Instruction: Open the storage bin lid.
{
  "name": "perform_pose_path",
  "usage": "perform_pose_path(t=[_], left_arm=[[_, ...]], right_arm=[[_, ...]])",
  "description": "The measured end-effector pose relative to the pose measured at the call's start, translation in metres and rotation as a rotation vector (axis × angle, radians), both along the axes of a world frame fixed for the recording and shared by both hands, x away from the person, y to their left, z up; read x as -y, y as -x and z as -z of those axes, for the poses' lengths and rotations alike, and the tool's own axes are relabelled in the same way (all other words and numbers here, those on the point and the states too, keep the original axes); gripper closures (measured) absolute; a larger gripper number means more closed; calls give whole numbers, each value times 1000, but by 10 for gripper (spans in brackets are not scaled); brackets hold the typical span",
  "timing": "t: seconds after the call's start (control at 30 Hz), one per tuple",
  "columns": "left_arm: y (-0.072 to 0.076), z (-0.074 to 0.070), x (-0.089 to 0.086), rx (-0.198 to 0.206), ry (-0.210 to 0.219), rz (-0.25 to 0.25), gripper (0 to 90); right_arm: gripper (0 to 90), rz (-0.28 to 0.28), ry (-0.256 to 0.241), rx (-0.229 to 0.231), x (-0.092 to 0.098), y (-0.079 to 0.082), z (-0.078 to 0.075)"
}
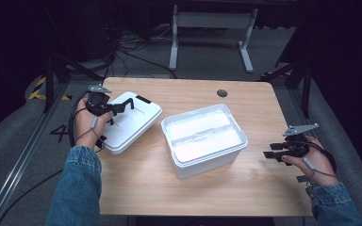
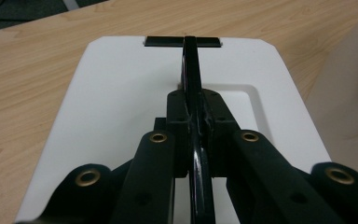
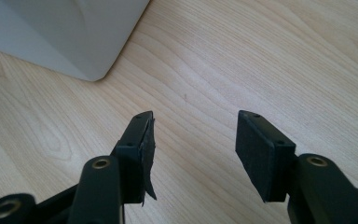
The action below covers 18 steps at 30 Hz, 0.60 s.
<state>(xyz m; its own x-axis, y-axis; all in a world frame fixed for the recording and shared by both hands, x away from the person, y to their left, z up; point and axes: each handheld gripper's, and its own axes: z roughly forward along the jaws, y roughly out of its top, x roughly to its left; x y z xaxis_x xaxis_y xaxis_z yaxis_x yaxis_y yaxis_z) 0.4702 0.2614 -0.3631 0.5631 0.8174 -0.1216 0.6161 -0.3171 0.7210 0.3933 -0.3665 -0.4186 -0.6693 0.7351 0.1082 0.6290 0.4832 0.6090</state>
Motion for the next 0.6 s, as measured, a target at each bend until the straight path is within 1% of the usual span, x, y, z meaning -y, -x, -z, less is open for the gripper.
perform_pose_path(t=[0.03, 0.1, 0.13, 0.17, 0.2, 0.27, 0.33, 0.37, 0.4, 0.47, 0.53, 0.57, 0.6], left_arm=[[0, 3, 0, 0, 9, -3, 835], [0, 7, 0, 4, 4, -2, 834], [0, 10, 0, 2, 9, -4, 834], [0, 10, 0, 2, 9, -4, 834], [0, 13, 0, 11, 11, 5, 834], [1, 18, 1, 12, 20, 2, 833], [1, 20, 1, 2, 18, 6, 831], [1, 20, 1, 2, 18, 6, 830], [1, 23, 1, 9, 26, 0, 830], [2, 27, 0, 6, 26, 0, 826], [2, 31, -1, 23, 28, -2, 820], [2, 31, -1, 23, 28, -2, 823], [4, 33, -2, 44, 75, 1, 832]], right_arm=[[479, 0, 1, 0, 0, 0, 0], [479, -3, 2, -1, -1, 0, 1], [479, -4, 3, 0, -1, 0, 1], [479, -4, 3, 0, -1, 0, 1], [479, -4, 2, -3, -1, 0, 1], [479, -6, 6, -3, -2, 0, 1], [479, -6, 4, -4, -2, 0, 1], [479, -6, 4, -4, -2, 0, 1], [479, -6, 4, -3, -2, 0, 1], [479, -7, 5, -3, -2, 0, 1], [479, -8, 6, -3, -2, 0, 2], [479, -8, 6, -3, -2, 0, 2], [479, -9, 8, -3, -3, 0, 2]])
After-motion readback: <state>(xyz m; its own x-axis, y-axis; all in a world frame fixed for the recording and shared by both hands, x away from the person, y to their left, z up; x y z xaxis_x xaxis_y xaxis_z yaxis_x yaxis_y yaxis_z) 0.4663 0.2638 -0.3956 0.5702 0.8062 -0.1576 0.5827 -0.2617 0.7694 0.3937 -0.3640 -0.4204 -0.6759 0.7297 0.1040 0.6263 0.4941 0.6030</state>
